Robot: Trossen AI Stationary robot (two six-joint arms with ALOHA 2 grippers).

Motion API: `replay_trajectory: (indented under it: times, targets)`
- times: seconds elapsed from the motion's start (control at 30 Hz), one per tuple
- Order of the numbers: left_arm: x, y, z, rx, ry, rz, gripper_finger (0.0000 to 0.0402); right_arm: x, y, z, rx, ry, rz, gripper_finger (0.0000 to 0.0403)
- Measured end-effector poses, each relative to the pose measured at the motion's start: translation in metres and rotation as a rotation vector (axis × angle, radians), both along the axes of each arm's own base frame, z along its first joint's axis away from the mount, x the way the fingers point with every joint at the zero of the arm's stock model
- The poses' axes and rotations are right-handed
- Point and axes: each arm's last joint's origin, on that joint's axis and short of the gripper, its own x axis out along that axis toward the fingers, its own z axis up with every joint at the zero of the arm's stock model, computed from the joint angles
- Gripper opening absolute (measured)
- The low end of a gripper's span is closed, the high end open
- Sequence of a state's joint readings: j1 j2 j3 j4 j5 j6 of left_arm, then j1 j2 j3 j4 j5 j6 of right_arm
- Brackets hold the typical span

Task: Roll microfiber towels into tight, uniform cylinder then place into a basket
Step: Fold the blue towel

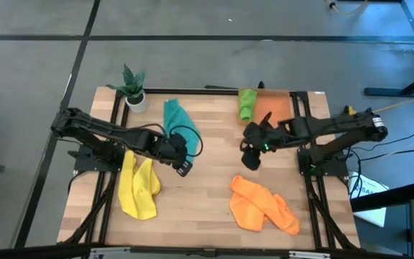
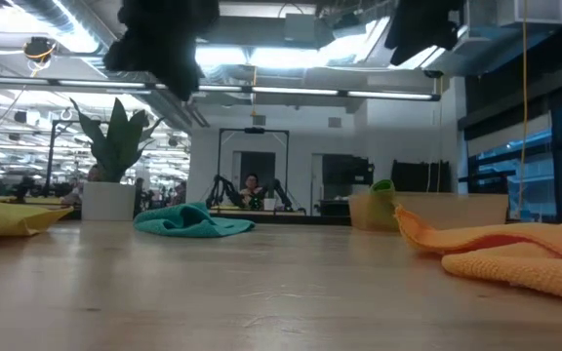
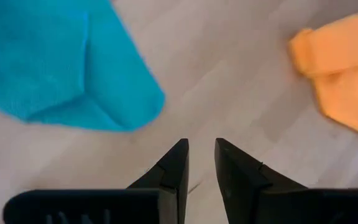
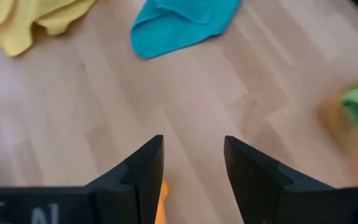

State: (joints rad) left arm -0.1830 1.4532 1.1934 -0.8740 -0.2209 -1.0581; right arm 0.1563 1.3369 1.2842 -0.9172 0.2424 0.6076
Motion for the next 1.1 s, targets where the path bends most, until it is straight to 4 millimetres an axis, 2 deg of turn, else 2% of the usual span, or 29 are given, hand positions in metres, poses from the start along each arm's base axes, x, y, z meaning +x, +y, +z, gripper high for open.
replay_trajectory:
  times: [0.2, 0.33, 0.43, 0.77, 0.93, 1.1]
  targets:
    - [0.018, 0.032, -0.026, 0.080, 0.106, 0.075, 0.0069, 0.000, 0.013, 0.001, 0.014, -0.026, 0.027, 0.0170]
    - [0.028, 0.058, -0.044, 0.028, 0.169, 0.147, 0.0069, 0.000, 0.014, 0.002, 0.009, -0.040, 0.031, 0.0170]
    - [0.034, 0.071, -0.057, 0.009, 0.205, 0.165, 0.0069, -0.001, 0.014, 0.003, 0.008, -0.044, 0.034, 0.0170]
    - [0.045, 0.092, -0.097, 0.017, 0.330, 0.177, 0.0069, -0.009, 0.012, 0.013, 0.000, -0.084, 0.055, 0.0170]
    - [0.049, 0.095, -0.103, 0.025, 0.326, 0.186, 0.0069, -0.010, 0.012, 0.014, 0.003, -0.087, 0.060, 0.0170]
    - [0.050, 0.096, -0.102, 0.065, 0.319, 0.146, 0.0069, -0.010, 0.012, 0.014, -0.008, -0.083, 0.083, 0.0170]
